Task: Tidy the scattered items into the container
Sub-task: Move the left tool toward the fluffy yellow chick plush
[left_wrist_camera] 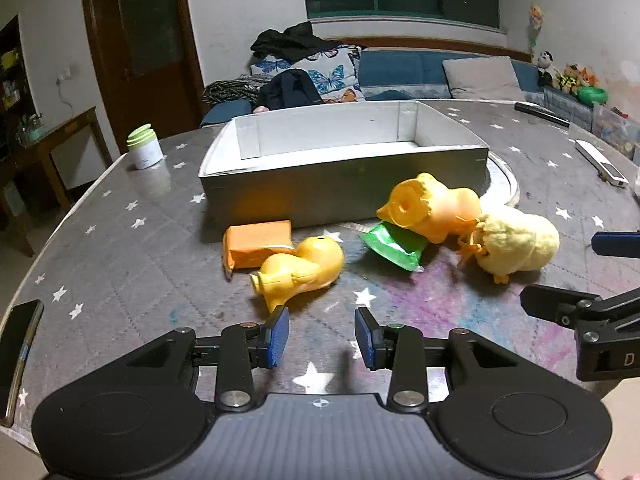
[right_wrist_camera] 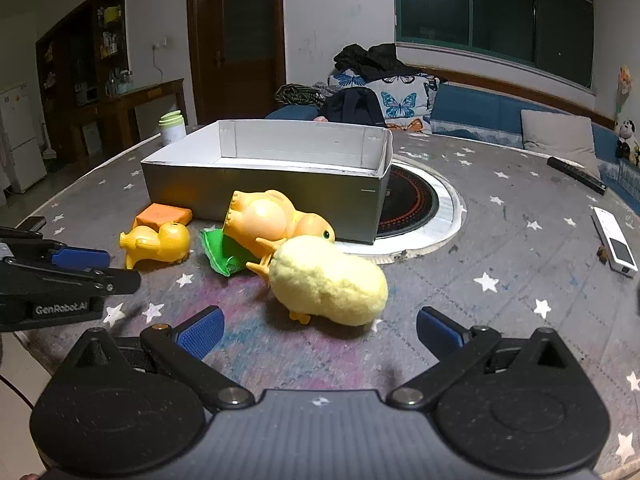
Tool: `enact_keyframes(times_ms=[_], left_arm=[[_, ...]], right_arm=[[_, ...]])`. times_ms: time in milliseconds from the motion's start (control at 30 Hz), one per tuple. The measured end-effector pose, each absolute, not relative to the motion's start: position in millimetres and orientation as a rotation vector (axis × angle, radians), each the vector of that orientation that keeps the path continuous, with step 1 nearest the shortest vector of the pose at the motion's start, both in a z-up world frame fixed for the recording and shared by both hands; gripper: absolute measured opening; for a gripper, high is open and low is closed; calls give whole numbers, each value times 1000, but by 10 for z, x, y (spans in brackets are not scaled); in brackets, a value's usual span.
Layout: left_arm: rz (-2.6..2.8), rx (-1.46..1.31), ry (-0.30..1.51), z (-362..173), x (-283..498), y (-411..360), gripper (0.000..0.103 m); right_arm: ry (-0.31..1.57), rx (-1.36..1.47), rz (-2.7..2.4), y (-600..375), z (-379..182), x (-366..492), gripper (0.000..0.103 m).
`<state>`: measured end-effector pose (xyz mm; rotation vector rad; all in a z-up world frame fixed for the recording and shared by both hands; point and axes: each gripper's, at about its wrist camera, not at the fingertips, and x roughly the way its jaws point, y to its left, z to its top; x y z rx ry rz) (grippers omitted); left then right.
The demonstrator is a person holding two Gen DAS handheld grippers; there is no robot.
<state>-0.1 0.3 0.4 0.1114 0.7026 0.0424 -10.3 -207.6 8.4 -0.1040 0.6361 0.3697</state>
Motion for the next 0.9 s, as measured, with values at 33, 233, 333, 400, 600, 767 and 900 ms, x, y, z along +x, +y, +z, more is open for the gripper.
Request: enact_keyframes(times_ms=[33, 233, 333, 400, 600, 767, 900], left_arm=[[41, 102, 706, 7, -2, 5, 39], [21, 102, 736, 13, 4, -60, 39], [13, 113, 742, -23, 37, -91, 39], [9, 112, 745, -26, 47, -94, 39], [-3, 111, 755, -36, 77, -105, 39], [-13, 109, 763, -45, 100, -114, 39], [-20, 110, 766, -54, 108, -124, 39]], right_arm=[[634, -104, 370, -2075, 85, -102, 103], [643, -85, 369, -2087, 70, -112, 103], [651, -79, 373, -2099, 48, -121, 103], [660, -82, 377, -2098, 36, -92, 103], [674, -77, 381, -2088, 17, -80, 103], [679, -82, 382, -2078, 1, -73, 103], [682, -92, 382, -2057, -13, -66, 103]])
